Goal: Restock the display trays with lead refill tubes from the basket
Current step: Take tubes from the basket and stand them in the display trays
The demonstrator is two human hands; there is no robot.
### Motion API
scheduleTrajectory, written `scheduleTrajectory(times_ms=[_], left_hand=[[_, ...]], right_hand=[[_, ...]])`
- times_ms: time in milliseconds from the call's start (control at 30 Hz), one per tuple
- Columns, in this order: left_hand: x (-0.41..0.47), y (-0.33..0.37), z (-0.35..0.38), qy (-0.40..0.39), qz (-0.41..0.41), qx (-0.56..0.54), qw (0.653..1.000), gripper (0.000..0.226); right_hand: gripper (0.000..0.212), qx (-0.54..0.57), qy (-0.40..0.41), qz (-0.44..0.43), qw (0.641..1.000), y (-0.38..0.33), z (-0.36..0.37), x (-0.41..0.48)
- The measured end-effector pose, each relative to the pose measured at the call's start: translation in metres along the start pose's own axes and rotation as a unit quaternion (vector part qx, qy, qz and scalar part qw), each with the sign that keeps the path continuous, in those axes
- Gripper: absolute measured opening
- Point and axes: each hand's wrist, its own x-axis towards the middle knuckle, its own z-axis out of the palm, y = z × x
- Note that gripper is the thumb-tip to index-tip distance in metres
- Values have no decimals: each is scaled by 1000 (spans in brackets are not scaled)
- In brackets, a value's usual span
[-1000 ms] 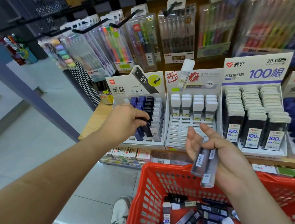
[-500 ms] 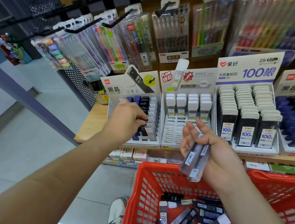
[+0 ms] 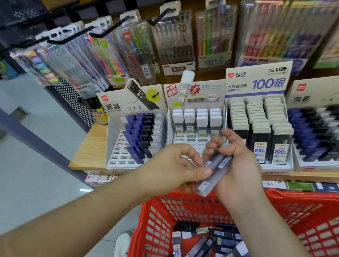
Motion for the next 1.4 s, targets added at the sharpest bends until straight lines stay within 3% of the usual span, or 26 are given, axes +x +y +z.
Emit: scheduleTrajectory(times_ms=[133, 300, 367, 433, 533, 633, 700, 767, 867, 1033, 1200, 1300, 1400], left_hand=[[5, 1, -7, 46, 26, -30, 998, 19], [12, -2, -23, 152, 68, -10, 986, 20], [13, -7, -22, 192, 104, 59, 974, 20], [12, -15, -17, 219, 179, 190, 940, 19], [9, -24, -6, 182, 270, 310, 893, 19], [5, -26, -2, 131, 257, 256, 922, 26], [4, -21, -7, 155, 249, 192, 936, 17], [8, -14, -17, 186, 213, 152, 947, 21], [12, -4, -28, 106, 116, 50, 986, 24], [9, -2, -38, 65, 94, 4, 993, 15], [-3, 3, -59, 91, 94, -35, 991, 8], [-10, 4, -94, 194, 120, -32, 973, 12], [-14, -9, -129, 301, 130, 73, 942, 22]], right_hand=[[37, -121, -27, 11, 992, -8, -3, 0], [22, -334, -7, 9, 943, -18, -13, 1], [31, -347, -21, 19, 937, -16, -15, 0], [33, -315, -33, 28, 948, -10, -16, 0], [29, -268, -40, 45, 962, -2, -14, -2], [24, -288, -21, 46, 956, -1, -15, -1], [29, -327, -31, 51, 943, -5, -17, -1], [32, -349, -89, 70, 930, -9, -18, -3], [31, -362, -159, 86, 915, -10, -16, -5], [34, -435, -180, 66, 880, -7, -11, -8], [44, -503, -103, 57, 856, 0, 3, -11], [46, -463, 1, 85, 882, 6, -4, -3], [27, -369, 75, 132, 917, 13, -17, 4]])
